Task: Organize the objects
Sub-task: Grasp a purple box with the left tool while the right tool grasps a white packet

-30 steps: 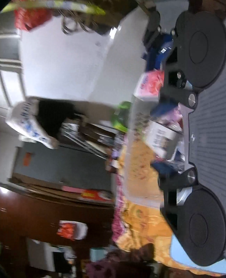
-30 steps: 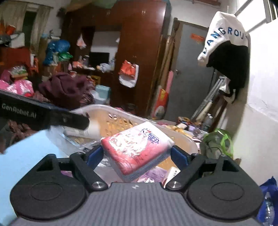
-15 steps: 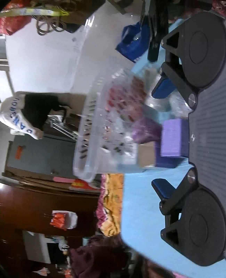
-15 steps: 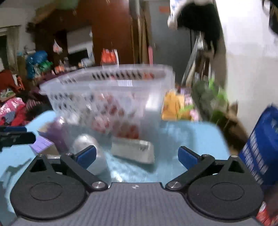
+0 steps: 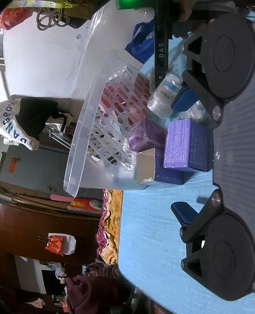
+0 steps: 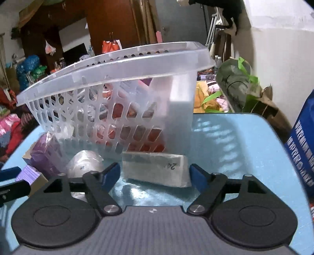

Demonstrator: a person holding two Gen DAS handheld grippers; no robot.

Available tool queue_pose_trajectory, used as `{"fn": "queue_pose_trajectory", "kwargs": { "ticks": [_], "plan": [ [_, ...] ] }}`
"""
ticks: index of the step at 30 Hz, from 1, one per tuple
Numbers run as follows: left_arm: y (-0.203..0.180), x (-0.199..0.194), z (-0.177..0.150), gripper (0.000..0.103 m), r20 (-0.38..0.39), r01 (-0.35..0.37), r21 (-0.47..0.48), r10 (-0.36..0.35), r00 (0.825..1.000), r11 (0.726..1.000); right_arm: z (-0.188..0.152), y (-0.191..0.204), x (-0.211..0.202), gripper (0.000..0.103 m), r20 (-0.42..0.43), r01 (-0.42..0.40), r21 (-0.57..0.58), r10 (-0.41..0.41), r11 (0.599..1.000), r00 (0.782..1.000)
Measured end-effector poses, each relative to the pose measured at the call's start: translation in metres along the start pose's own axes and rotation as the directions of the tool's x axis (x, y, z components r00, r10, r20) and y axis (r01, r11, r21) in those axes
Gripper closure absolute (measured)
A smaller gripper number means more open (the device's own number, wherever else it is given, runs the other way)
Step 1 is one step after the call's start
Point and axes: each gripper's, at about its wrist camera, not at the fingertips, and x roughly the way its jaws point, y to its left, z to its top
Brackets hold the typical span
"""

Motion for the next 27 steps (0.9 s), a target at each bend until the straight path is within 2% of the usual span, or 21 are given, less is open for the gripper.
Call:
{"fn": "queue_pose_trajectory", "kwargs": {
  "ticks": [1,4,8,13,15,17,19,24,27],
  "plan": [
    [0.0,0.0,0.0,0.003,-0.001,0.001,-0.003,-0.001,1.0,1.0,-0.002,0.0,-0.001,0.039,-0.001,0.006,-0.009,-0.006,1.0,1.0],
    [0.003,0.0,0.001,0.003,-0.004,0.003,-0.015,-0.003,1.0,1.0,-0.01,-0.005,-0.014,0.053,0.02,-0.01,-0.011,0.01,1.0,1.0],
    [0.0,0.0,0.001,0.003,-0.002,-0.013,-0.006,0.013,1.0,1.0,-0.022,-0.018,-0.03,0.058,0.042,-0.047,0.008,0.047,0.999,0.998],
    [-0.016,0.009,0.001,0.003,-0.036,-0.035,0.045,0.037,0.999,0.998,-0.023,-0.027,-0.031,0.056,0.042,-0.075,0.028,0.074,0.997,0.996],
    [-0.018,0.01,0.001,0.003,-0.036,-0.039,0.042,0.041,0.999,0.998,-0.02,-0.025,-0.027,0.051,0.034,-0.08,0.028,0.079,0.996,0.996],
    [-0.015,0.01,0.001,0.003,-0.043,-0.03,0.026,0.031,0.999,0.999,-0.017,-0.023,-0.022,0.04,0.027,-0.085,0.017,0.084,0.996,0.996],
    [-0.009,0.01,0.001,0.003,-0.052,-0.021,-0.003,0.021,0.998,1.0,-0.014,-0.02,-0.019,0.034,0.028,-0.087,0.017,0.086,0.996,0.996],
    [0.0,0.012,0.0,0.003,-0.067,-0.009,-0.049,0.006,0.998,0.999,-0.011,-0.012,-0.009,0.034,0.019,-0.046,-0.044,0.046,0.998,0.999],
    [-0.001,0.013,0.0,0.003,-0.068,-0.004,-0.044,0.001,0.998,0.999,-0.012,-0.011,-0.014,0.047,0.031,-0.039,-0.064,0.041,0.997,0.999]
  ]
}}
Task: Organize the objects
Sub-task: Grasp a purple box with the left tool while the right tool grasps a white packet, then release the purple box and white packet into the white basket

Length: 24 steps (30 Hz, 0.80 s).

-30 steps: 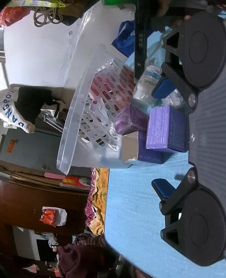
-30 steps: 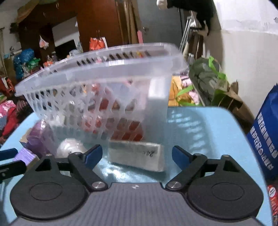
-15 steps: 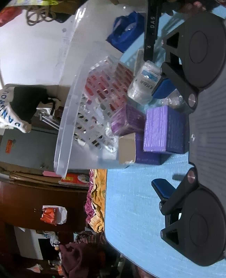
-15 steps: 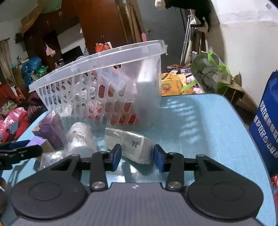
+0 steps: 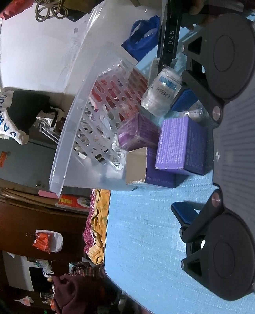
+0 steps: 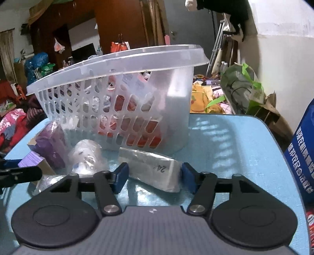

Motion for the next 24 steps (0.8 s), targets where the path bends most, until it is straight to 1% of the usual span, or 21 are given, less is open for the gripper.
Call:
{"fn": "queue_pose_trajectory", "kwargs": {
  "ticks": [1,2,3,4,5,6,8,10,12,15,18,19,20,21,22,24],
  "plan": [
    [0.0,0.0,0.0,0.003,0.0,0.002,0.0,-0.002,1.0,1.0,-0.002,-0.001,-0.004,0.05,0.01,-0.01,-0.002,0.01,1.0,1.0],
    [0.0,0.0,0.0,0.007,0.001,0.008,-0.002,-0.008,1.0,1.0,-0.004,-0.002,-0.008,0.053,0.022,-0.01,-0.006,0.01,1.0,1.0],
    [0.0,-0.002,0.0,0.024,0.008,0.023,-0.002,-0.023,1.0,1.0,-0.005,-0.002,-0.012,0.053,0.034,-0.004,-0.011,0.004,1.0,0.999],
    [0.001,-0.005,-0.001,0.037,0.026,0.043,0.0,-0.043,0.999,0.999,-0.008,-0.003,-0.018,0.055,0.051,-0.002,-0.017,0.003,1.0,0.999],
    [0.0,-0.007,-0.002,0.041,0.034,0.043,0.008,-0.043,0.999,0.999,-0.01,-0.004,-0.023,0.056,0.066,-0.009,-0.018,0.01,1.0,0.998],
    [-0.002,-0.008,-0.002,0.041,0.035,0.029,0.018,-0.03,0.999,0.999,-0.013,-0.005,-0.029,0.056,0.075,-0.018,-0.019,0.019,1.0,0.997],
    [-0.006,-0.01,-0.003,0.041,0.044,0.024,0.036,-0.026,0.999,0.999,-0.018,-0.007,-0.039,0.057,0.095,-0.024,-0.023,0.026,0.999,0.995],
    [-0.007,-0.015,-0.004,0.041,0.069,0.022,0.047,-0.025,0.997,0.999,-0.023,-0.008,-0.05,0.058,0.12,-0.033,-0.015,0.035,0.999,0.992],
    [-0.008,-0.021,-0.005,0.041,0.106,0.031,0.05,-0.036,0.994,0.998,-0.029,-0.011,-0.062,0.058,0.152,-0.058,-0.002,0.058,0.998,0.987],
    [-0.005,-0.033,-0.007,0.041,0.171,0.054,0.046,-0.061,0.983,0.998,-0.035,-0.014,-0.078,0.058,0.196,-0.088,0.015,0.084,0.996,0.977],
    [-0.001,-0.044,-0.007,0.041,0.236,0.085,0.023,-0.088,0.968,0.996,-0.038,-0.013,-0.092,0.058,0.239,-0.106,0.026,0.097,0.994,0.966],
    [0.002,-0.048,-0.007,0.041,0.26,0.108,0.012,-0.107,0.96,0.994,-0.037,-0.013,-0.097,0.058,0.251,-0.109,0.032,0.097,0.994,0.963],
    [0.004,-0.054,-0.007,0.041,0.294,0.146,0.005,-0.141,0.945,0.989,-0.035,-0.013,-0.102,0.058,0.265,-0.115,0.037,0.101,0.993,0.959],
    [0.005,-0.061,-0.006,0.041,0.332,0.183,0.008,-0.175,0.927,0.983,-0.031,-0.012,-0.107,0.058,0.279,-0.128,0.039,0.112,0.991,0.954],
    [0.005,-0.068,-0.002,0.041,0.367,0.211,0.006,-0.198,0.909,0.978,-0.024,-0.011,-0.112,0.058,0.298,-0.142,0.042,0.124,0.989,0.947],
    [0.0,-0.078,0.014,0.041,0.412,0.253,-0.001,-0.231,0.882,0.967,-0.003,-0.003,-0.12,0.058,0.334,-0.135,0.024,0.119,0.991,0.935]
  ]
}}
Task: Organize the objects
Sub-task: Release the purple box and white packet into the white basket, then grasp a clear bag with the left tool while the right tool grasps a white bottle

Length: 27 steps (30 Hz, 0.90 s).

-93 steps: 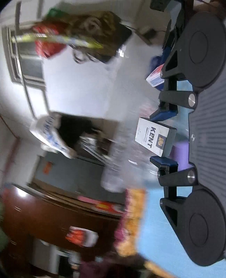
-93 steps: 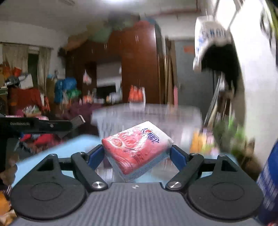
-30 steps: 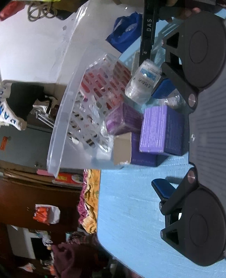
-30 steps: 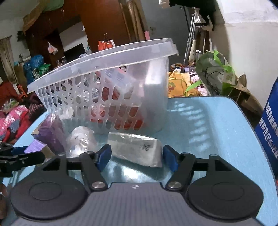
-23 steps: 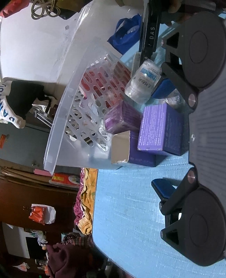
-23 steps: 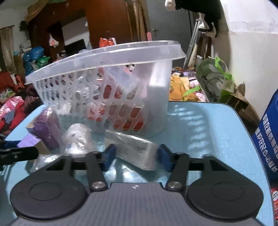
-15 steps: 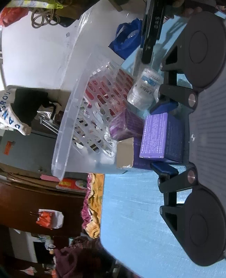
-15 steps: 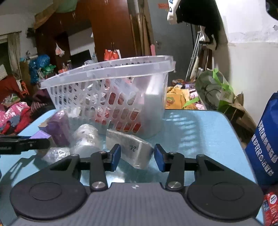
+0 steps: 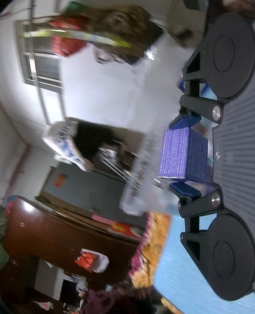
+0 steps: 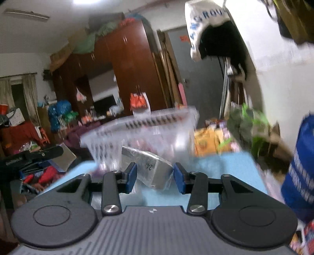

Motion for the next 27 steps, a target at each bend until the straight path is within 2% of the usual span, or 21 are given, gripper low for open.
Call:
{"fn": "queue_pose_trajectory", "kwargs": {
  "ticks": [3,6,10,12,13,14,16,18,20,21,23,25,27],
  "plan": [
    [-0.016,0.022,0.039,0.041,0.021,0.018,-0.001,-0.018,1.0,1.0,0.044,0.018,0.019,0.058,0.034,0.008,-0.058,-0.006,0.998,0.999],
    [-0.026,0.064,0.077,0.041,-0.003,-0.043,0.002,0.043,0.999,0.999,0.08,0.028,0.062,0.058,-0.018,0.065,-0.126,-0.068,0.99,0.998],
    [-0.02,0.123,0.089,0.037,-0.12,-0.108,0.011,0.109,0.987,0.994,0.092,0.032,0.123,0.056,-0.104,0.112,-0.2,-0.135,0.973,0.985],
    [-0.014,0.136,0.086,0.022,-0.166,-0.149,0.011,0.149,0.975,0.989,0.087,0.032,0.13,0.047,-0.118,0.12,-0.216,-0.148,0.969,0.982],
    [-0.012,0.137,0.084,0.021,-0.181,-0.148,0.007,0.147,0.972,0.989,0.083,0.032,0.123,0.036,-0.098,0.117,-0.213,-0.14,0.97,0.985],
    [-0.011,0.132,0.082,0.021,-0.178,-0.141,0.008,0.14,0.974,0.99,0.079,0.031,0.112,0.018,-0.077,0.104,-0.205,-0.122,0.973,0.99],
    [-0.013,0.114,0.077,0.017,-0.141,-0.139,0.03,0.142,0.98,0.99,0.072,0.025,0.087,0.0,-0.026,0.073,-0.173,-0.078,0.982,0.997],
    [-0.017,0.086,0.067,0.014,-0.118,-0.15,0.058,0.156,0.981,0.987,0.057,0.019,0.064,0.0,-0.002,0.054,-0.133,-0.054,0.99,0.999],
    [-0.028,0.062,0.045,0.008,-0.137,-0.149,0.128,0.166,0.976,0.981,0.039,0.01,0.052,0.0,-0.024,0.006,-0.109,-0.009,0.994,1.0],
    [-0.033,0.06,0.034,0.006,-0.17,-0.146,0.159,0.173,0.97,0.976,0.027,0.006,0.049,0.0,-0.043,-0.015,-0.094,0.011,0.995,0.999],
    [-0.04,0.057,0.002,0.006,-0.272,-0.151,0.207,0.205,0.94,0.967,0.005,-0.004,0.051,0.0,-0.093,-0.041,-0.046,0.037,0.998,0.995],
    [-0.046,0.063,-0.026,0.007,-0.358,-0.138,0.223,0.212,0.909,0.965,-0.014,-0.014,0.054,0.0,-0.121,-0.017,0.011,0.019,1.0,0.992],
    [-0.053,0.073,-0.043,0.007,-0.402,-0.13,0.235,0.218,0.889,0.963,-0.024,-0.022,0.059,0.0,-0.145,0.037,0.039,-0.031,0.999,0.989]
  ]
}}
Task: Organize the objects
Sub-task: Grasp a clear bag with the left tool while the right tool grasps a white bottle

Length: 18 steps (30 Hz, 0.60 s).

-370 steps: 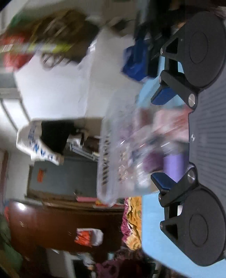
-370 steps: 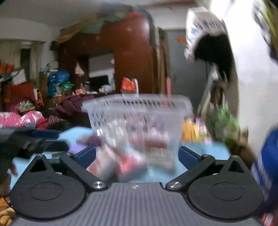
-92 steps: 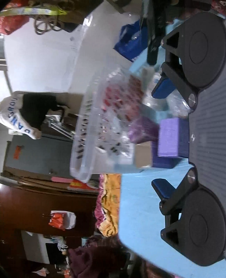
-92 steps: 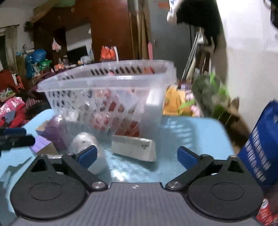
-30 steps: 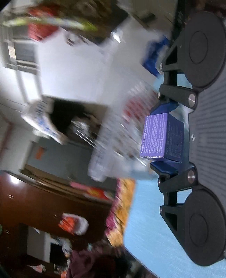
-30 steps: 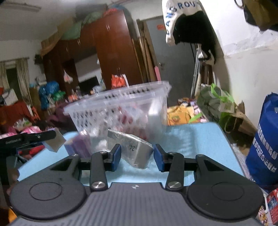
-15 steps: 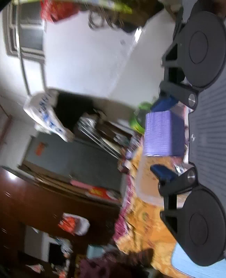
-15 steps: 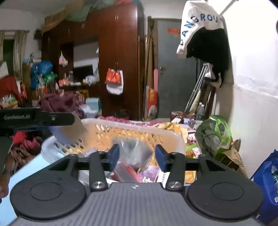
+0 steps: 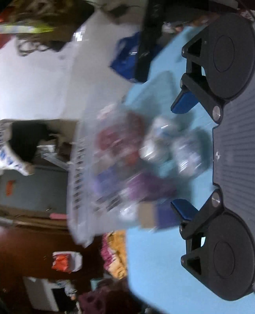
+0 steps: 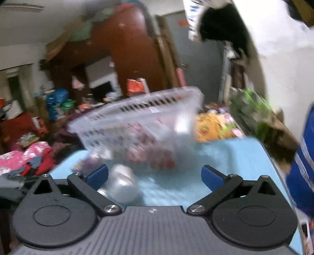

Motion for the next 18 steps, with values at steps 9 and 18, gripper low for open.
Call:
{"fn": "queue_pose_trajectory", "kwargs": {
  "ticks": [9,18],
  "plan": [
    [-0.012,0.027,-0.009,0.036,-0.055,-0.105,0.043,0.107,0.993,0.994,-0.007,-0.001,-0.002,0.0,-0.024,-0.031,0.038,0.032,0.999,0.999],
    [0.036,-0.015,-0.021,0.036,0.075,-0.013,-0.069,0.018,0.997,0.998,-0.018,0.043,0.028,0.017,-0.125,-0.095,-0.09,0.084,0.991,0.989]
  ]
}}
